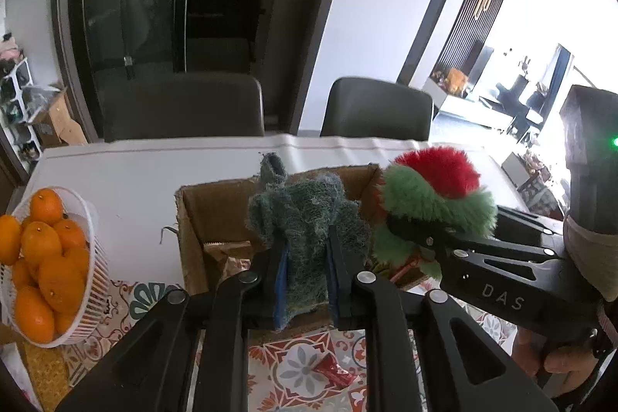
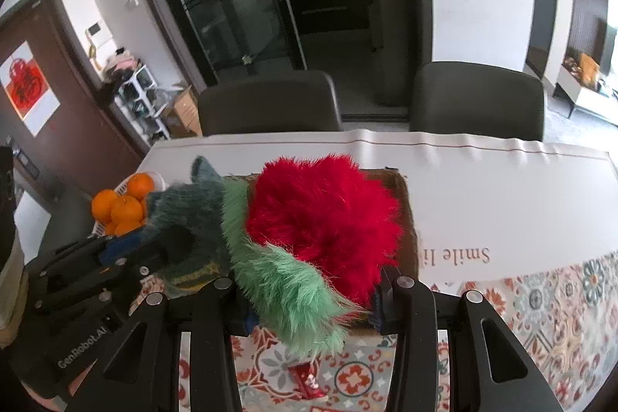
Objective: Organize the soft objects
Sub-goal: 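Open both tools to drop the pouch and plush into the box, then move both tools back toward the red packet and white snack bar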
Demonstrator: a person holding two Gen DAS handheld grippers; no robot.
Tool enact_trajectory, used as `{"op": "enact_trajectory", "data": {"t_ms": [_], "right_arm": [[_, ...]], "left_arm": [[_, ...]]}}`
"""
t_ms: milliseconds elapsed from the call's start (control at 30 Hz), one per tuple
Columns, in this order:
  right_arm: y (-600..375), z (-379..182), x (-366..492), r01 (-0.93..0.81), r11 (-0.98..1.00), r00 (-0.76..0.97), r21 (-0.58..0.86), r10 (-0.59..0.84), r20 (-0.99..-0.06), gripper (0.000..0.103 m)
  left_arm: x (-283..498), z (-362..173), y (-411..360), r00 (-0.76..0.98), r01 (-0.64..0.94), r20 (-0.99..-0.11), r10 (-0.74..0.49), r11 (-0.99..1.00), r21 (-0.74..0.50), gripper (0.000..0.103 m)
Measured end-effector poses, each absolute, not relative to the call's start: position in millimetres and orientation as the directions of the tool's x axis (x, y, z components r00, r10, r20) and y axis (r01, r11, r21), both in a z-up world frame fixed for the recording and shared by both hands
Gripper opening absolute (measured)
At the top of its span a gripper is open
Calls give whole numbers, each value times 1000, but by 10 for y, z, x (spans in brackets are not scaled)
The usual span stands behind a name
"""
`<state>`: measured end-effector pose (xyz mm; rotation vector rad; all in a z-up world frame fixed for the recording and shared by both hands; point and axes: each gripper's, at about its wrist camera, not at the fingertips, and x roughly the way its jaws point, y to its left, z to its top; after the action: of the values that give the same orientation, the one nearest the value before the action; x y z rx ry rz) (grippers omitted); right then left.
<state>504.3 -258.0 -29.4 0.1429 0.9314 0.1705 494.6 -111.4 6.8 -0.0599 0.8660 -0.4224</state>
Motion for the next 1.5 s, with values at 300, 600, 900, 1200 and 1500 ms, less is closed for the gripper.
{"op": "enact_trajectory", "data": {"t_ms": [300, 600, 900, 1200, 1500], "right_arm": [[-2545, -562, 5353, -93, 975, 530, 200, 218, -820, 58], [-2519, -595, 5199, -55, 988, 544, 145, 151, -825, 72], [-2593, -379, 4768, 4, 993, 605, 116, 90, -791, 72], [-2704, -216, 4195, 43, 994, 657, 97, 45, -753, 72], [-2839, -292, 3736, 75, 993, 653, 89, 19, -757, 72]], "left_arm": [[5083, -174, -1096, 537, 292, -783, -314, 940, -176, 51], [4892, -163, -974, 607, 220, -776, -172, 975, -45, 68], [4592, -10, -943, 670, 175, -732, -121, 985, -2, 89], [4163, 106, -1022, 703, 174, -702, -111, 985, 18, 101], [3782, 5, -1153, 700, 194, -707, -103, 980, 49, 102]]}}
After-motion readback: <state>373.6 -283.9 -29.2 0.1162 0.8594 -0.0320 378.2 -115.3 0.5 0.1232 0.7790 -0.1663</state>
